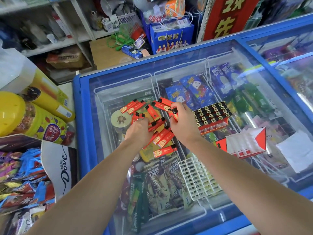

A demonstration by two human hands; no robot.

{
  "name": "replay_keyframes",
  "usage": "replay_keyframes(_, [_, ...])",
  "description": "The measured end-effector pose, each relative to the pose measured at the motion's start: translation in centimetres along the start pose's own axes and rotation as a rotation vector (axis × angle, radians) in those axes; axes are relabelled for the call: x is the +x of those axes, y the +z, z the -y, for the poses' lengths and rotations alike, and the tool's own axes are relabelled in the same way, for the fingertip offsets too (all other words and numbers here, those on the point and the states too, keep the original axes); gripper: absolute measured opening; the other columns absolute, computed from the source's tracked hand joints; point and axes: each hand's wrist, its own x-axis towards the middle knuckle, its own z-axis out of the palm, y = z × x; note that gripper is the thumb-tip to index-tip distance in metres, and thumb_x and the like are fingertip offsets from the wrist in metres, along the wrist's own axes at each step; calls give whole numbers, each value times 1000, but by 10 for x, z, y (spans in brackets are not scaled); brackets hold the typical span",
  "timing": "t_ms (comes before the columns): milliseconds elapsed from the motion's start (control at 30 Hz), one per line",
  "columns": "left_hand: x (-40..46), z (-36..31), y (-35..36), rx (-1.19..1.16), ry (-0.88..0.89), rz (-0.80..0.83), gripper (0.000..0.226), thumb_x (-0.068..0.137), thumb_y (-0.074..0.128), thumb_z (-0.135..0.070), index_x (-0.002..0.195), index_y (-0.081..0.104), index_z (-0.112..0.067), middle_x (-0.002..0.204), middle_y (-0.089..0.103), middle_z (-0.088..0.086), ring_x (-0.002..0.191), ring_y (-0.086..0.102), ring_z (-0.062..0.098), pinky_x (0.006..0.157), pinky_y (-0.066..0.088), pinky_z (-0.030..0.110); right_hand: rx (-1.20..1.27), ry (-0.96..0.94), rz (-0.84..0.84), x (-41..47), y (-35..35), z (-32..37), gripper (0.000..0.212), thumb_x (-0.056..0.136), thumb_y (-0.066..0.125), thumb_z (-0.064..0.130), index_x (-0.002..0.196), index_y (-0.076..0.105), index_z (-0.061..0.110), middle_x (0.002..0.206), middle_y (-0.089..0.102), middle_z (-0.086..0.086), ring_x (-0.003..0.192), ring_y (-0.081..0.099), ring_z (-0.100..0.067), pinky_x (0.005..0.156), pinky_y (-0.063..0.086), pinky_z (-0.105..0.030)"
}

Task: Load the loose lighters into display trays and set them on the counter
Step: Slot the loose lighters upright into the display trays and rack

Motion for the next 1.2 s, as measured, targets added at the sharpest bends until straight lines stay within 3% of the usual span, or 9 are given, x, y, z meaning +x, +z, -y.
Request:
replay_keyframes(133, [-9, 4, 3, -83, -5, -59, 14, 98, 64, -23, 102, 59, -11, 90, 66, 9, 76, 67, 28, 68, 59, 45, 167, 87, -3, -11, 0, 0, 30, 91, 65, 8, 118, 58, 20, 96, 60, -1, 72, 57, -9, 59, 39, -14])
replay_keyframes(300, [-24, -7, 5, -405, -84, -142, 18, 98, 63, -35, 90, 57, -20, 69, 62, -1, 52, 56, 14, 45, 46, 28, 535, 341, 47, -28, 1, 3, 26, 83, 69, 12, 102, 65, 30, 53, 57, 11, 45, 49, -9, 46, 46, -28])
replay_keyframes(400, [-35, -24, 9, -711, -176, -27, 17, 97, 64, -40, 93, 60, -24, 63, 65, -6, 52, 61, 9, 52, 52, 24, 696, 452, 56, -39, -6, 6, 18, 74, 73, 21, 90, 67, 24, 56, 59, 6, 53, 55, -17, 56, 48, -38])
replay_keyframes(500, [-48, -43, 12, -1043, -262, 97, 22, 97, 66, -38, 108, 65, -18, 83, 79, -2, 78, 75, 15, 73, 62, 32, 869, 575, 32, -51, -20, 3, 27, 71, 73, 15, 97, 67, 10, 57, 60, 1, 51, 55, -17, 51, 48, -29])
replay_keyframes(600, [-64, -62, 15, -1183, -300, 169, 25, 96, 68, -39, 110, 67, -18, 92, 80, 3, 88, 76, 18, 76, 62, 34, 959, 601, 38, -65, -36, -3, 24, 78, 70, 3, 102, 66, 5, 55, 58, -1, 44, 51, -13, 43, 43, -25])
replay_keyframes(833, [-100, -114, 28, -1181, -269, 218, 33, 95, 70, -25, 124, 64, -10, 109, 76, 14, 106, 73, 30, 95, 59, 47, 1190, 631, 91, -96, -76, -25, 15, 88, 60, 0, 99, 69, 7, 62, 56, -5, 51, 50, -14, 44, 42, -25])
replay_keyframes(933, [-111, -135, 37, -1212, -324, 192, 30, 92, 69, -20, 119, 68, -7, 100, 78, 13, 96, 75, 26, 94, 59, 46, 1228, 669, 103, -106, -97, -43, 13, 84, 61, 2, 93, 71, 5, 67, 60, -10, 51, 56, -16, 45, 46, -25])
replay_keyframes(1067, [-120, -162, 50, -1319, -408, 180, 31, 89, 66, -10, 118, 63, 0, 78, 74, 8, 67, 71, 15, 76, 60, 38, 1210, 692, 86, -118, -121, -75, 14, 88, 62, 5, 99, 71, 1, 84, 73, -18, 70, 70, -26, 63, 55, -34])
replay_keyframes(1200, [-127, -188, 61, -1352, -370, 252, 41, 84, 77, -14, 120, 62, 1, 87, 74, 13, 80, 72, 21, 89, 61, 45, 1111, 673, 56, -129, -144, -101, 17, 91, 65, 6, 106, 73, 7, 103, 74, -23, 87, 70, -34, 83, 56, -51])
